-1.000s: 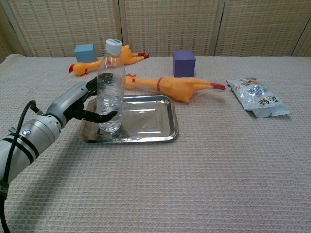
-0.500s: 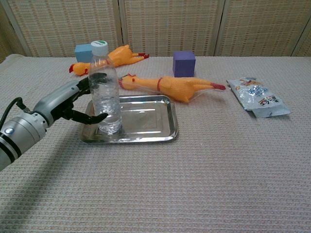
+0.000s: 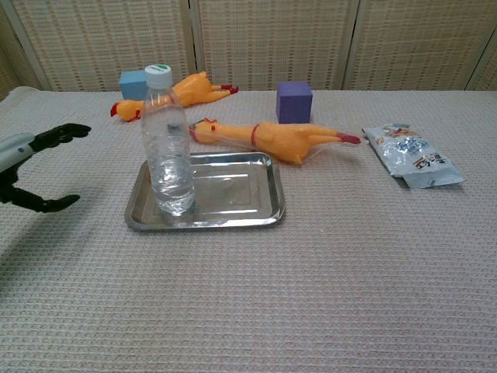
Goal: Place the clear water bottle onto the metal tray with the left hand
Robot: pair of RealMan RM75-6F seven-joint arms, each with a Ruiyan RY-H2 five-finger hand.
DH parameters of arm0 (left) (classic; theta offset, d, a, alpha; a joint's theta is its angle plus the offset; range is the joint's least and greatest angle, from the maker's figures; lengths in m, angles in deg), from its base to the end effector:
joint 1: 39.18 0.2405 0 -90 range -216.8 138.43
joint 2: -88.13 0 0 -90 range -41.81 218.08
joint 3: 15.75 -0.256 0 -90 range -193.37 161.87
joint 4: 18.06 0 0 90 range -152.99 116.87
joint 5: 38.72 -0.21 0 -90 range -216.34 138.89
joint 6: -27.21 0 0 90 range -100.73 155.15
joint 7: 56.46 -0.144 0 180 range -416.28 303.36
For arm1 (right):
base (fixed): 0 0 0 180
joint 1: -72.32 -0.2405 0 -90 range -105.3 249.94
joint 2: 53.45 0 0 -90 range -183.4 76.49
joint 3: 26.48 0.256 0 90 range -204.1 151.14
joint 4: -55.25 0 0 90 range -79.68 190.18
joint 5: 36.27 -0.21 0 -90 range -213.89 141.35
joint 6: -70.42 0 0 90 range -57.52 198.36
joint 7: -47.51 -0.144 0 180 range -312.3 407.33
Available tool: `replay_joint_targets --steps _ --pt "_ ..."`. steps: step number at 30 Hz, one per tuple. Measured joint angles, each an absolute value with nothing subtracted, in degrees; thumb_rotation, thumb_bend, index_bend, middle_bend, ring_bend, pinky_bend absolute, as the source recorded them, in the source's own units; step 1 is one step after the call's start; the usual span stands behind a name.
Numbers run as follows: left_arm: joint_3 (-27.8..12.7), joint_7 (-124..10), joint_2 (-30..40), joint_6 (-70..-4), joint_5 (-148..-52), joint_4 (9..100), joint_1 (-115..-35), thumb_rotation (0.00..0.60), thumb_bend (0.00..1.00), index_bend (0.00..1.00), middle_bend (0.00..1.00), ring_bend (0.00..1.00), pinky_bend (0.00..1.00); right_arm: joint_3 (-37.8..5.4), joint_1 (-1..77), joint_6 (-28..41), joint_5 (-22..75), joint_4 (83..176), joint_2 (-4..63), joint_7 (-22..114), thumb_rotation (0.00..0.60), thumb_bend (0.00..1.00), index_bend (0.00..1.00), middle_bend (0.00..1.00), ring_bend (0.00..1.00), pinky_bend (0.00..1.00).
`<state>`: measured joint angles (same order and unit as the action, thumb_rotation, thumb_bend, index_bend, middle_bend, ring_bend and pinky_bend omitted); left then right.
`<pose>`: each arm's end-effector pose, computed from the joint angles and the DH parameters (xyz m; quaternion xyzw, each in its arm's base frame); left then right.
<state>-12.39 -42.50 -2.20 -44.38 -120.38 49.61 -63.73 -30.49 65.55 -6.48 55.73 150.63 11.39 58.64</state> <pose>-0.2750 0.2887 0.0179 -0.6216 -0.4544 -0.4605 0.4416 -0.2965 -0.1590 0.1110 0.7081 -0.3762 0.3020 0.5156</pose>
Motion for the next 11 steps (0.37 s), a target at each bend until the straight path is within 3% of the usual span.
replay_joint_targets --steps 5,11 --pt "-17.2 -52.4 6.5 -53.0 -121.7 54.0 -55.1 0.600 0.32 0.00 0.00 0.00 0.00 -30.2 65.8 -7.5 56.1 150.3 12.0 59.1 0.600 0.03 0.00 0.00 0.00 0.00" --pt "-18.7 -57.7 10.1 -55.9 -122.4 58.1 -52.1 0.600 0.32 0.00 0.00 0.00 0.00 -30.4 65.5 -6.7 56.6 150.0 12.7 60.0 0.600 0.03 0.00 0.00 0.00 0.00"
